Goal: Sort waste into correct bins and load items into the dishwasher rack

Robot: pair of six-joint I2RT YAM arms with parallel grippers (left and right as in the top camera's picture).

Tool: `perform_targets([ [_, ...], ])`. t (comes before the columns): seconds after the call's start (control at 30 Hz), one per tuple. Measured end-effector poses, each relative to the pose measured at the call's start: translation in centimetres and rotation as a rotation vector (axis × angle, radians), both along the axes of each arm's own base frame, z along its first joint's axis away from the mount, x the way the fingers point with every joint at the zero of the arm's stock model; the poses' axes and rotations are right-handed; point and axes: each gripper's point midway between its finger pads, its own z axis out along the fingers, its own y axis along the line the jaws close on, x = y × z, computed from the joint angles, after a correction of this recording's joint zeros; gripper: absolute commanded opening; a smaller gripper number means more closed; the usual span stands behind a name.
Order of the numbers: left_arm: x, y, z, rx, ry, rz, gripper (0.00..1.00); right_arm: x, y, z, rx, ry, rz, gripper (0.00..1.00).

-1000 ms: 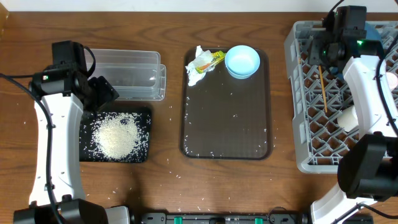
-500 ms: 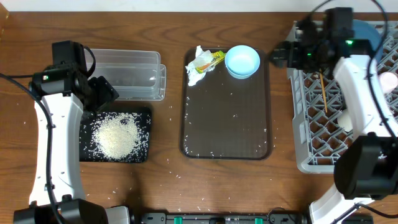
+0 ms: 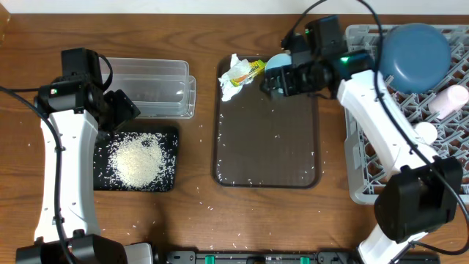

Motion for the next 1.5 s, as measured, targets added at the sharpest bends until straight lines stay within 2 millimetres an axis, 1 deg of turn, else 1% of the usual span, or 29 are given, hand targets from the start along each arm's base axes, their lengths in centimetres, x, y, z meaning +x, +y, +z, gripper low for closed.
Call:
perform_targets([
  [0.1, 0.0, 0.0, 0.0, 0.0, 0.0, 0.0, 0.9, -0.5, 0.9, 0.0, -0.007, -0.002, 0.02, 0.99],
  [0.2, 0.0, 0.0, 0.0, 0.0, 0.0, 0.0, 0.9, -0.5, 1.0, -0.2, -0.022, -0.006, 0.02, 0.99],
  [0.3, 0.0, 0.0, 0.0, 0.0, 0.0, 0.0, 0.9, -0.1, 0.0, -0.4, -0.053, -0.005, -0.024, 0.99],
  [0.33, 0.0, 0.0, 0.0, 0.0, 0.0, 0.0, 0.9, 0.2, -0.6, -0.5, -0.062, -0.001, -0.055, 0.99],
  [0.37, 0.0, 0.0, 0.0, 0.0, 0.0, 0.0, 0.9, 0.6, -1.8, -0.6, -0.067, 0.01, -0.101, 0.99],
  [0.4, 0.0, 0.0, 0.0, 0.0, 0.0, 0.0, 0.9, 0.8, -2.2, -0.7, -0.071, 0.013, -0.118, 0.99],
  [0.47, 0.0, 0.0, 0.0, 0.0, 0.0, 0.0, 0.9, 1.5, -4.8, -0.9, -0.076, 0.035, -0.198, 0.99],
  [0.53, 0.2, 0.0, 0.1, 0.001, -0.008, 0.003, 0.9, 2.2, -7.8, -1.0, -0.083, 0.051, -0.282, 0.99],
  [0.63, 0.7, 0.1, 0.2, 0.004, -0.03, 0.004, 0.9, 3.2, -13.3, -1.1, -0.084, 0.07, -0.419, 0.99],
  [0.67, 0.7, 0.1, 0.2, 0.004, -0.03, 0.004, 0.9, 3.4, -15.3, -1.2, -0.086, 0.076, -0.465, 0.99],
  [0.77, 0.7, 0.1, 0.2, 0.004, -0.031, 0.004, 0.9, 3.3, -20.0, -1.3, -0.083, 0.103, -0.575, 0.99],
  [0.83, 0.7, 0.1, 0.2, 0.004, -0.031, 0.004, 0.9, 2.7, -22.4, -1.4, -0.068, 0.13, -0.629, 0.99],
  [0.9, 0.7, 0.1, 0.2, 0.003, -0.031, 0.006, 0.9, 2.3, -23.9, -1.4, -0.055, 0.148, -0.665, 0.99],
  [0.97, 0.7, 0.1, 0.2, 0.004, -0.033, 0.007, 0.9, 1.9, -24.7, -1.4, -0.048, 0.162, -0.682, 0.99],
  [1.03, 0.8, 0.1, 0.2, 0.004, -0.033, 0.007, 0.9, 1.7, -24.9, -1.4, -0.042, 0.168, -0.689, 0.99],
  [1.13, 0.7, 0.0, 0.2, -0.001, -0.03, 0.006, 0.9, 1.7, -24.8, -1.3, -0.033, 0.17, -0.685, 0.99],
  [1.2, 0.1, -0.7, -0.1, -0.041, -0.005, -0.001, 0.9, 1.7, -24.7, -1.3, -0.03, 0.171, -0.683, 0.99],
  [1.27, -0.2, -2.1, -0.3, -0.119, 0.005, -0.019, 0.9, 1.6, -24.7, -1.3, -0.027, 0.172, -0.682, 0.99],
  [1.37, 0.1, -4.8, -0.1, -0.249, -0.014, -0.071, 0.9, 1.6, -24.7, -1.3, -0.027, 0.172, -0.682, 0.99],
  [1.5, 0.6, -9.1, 0.4, -0.358, -0.037, -0.228, 0.9, 1.6, -24.7, -1.3, -0.026, 0.172, -0.681, 0.99],
])
